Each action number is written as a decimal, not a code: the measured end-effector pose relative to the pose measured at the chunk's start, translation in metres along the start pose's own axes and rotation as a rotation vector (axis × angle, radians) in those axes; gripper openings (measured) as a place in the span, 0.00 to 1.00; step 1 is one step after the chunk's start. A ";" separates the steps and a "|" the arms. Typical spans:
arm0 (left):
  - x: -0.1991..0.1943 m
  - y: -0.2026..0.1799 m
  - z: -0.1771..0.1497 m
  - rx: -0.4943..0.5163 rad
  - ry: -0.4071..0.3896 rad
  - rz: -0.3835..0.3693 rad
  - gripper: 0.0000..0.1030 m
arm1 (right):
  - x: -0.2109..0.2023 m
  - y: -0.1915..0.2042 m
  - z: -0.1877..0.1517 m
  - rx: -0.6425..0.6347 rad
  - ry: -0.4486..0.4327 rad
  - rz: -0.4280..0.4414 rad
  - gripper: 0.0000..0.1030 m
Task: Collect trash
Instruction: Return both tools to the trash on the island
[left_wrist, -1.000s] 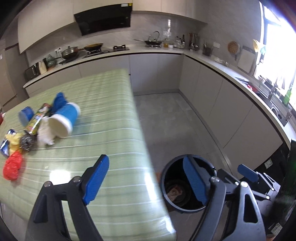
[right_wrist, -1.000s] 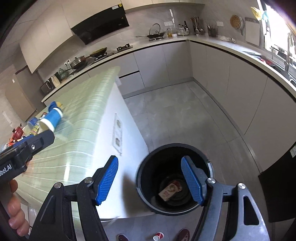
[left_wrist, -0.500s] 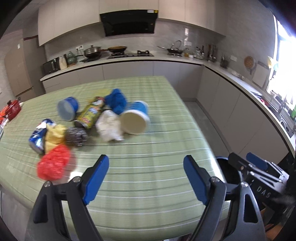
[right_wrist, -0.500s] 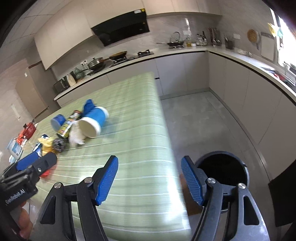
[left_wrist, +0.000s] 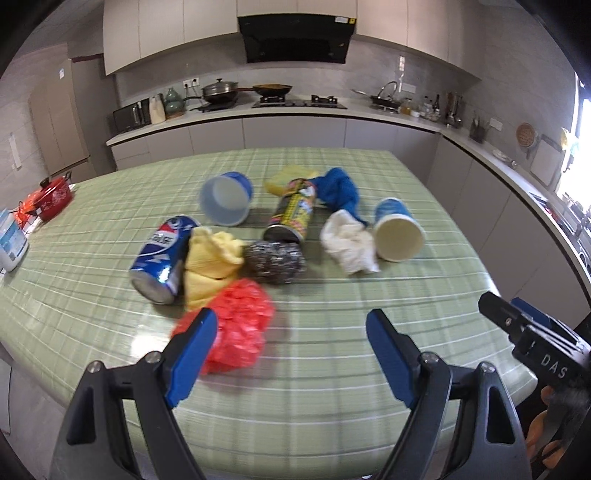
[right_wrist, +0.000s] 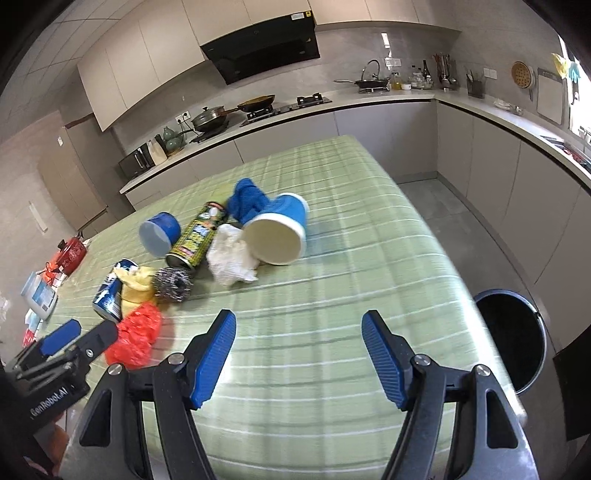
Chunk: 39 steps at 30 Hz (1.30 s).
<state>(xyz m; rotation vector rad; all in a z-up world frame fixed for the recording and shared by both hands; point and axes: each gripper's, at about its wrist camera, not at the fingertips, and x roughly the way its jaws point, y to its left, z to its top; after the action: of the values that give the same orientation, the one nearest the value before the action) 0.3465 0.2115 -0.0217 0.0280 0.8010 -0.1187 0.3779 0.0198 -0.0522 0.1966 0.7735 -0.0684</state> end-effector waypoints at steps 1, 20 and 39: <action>0.002 0.006 0.001 -0.005 0.001 0.007 0.82 | 0.003 0.009 0.001 -0.008 0.002 0.006 0.71; 0.005 0.079 -0.005 -0.031 0.025 0.076 0.82 | 0.025 0.089 -0.001 -0.087 0.023 0.087 0.71; 0.031 0.103 -0.001 -0.129 0.066 0.110 0.82 | 0.060 0.094 0.008 -0.155 0.086 0.126 0.71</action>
<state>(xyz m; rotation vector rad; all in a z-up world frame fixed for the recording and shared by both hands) 0.3787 0.3110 -0.0466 -0.0459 0.8698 0.0385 0.4391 0.1109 -0.0741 0.1013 0.8469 0.1200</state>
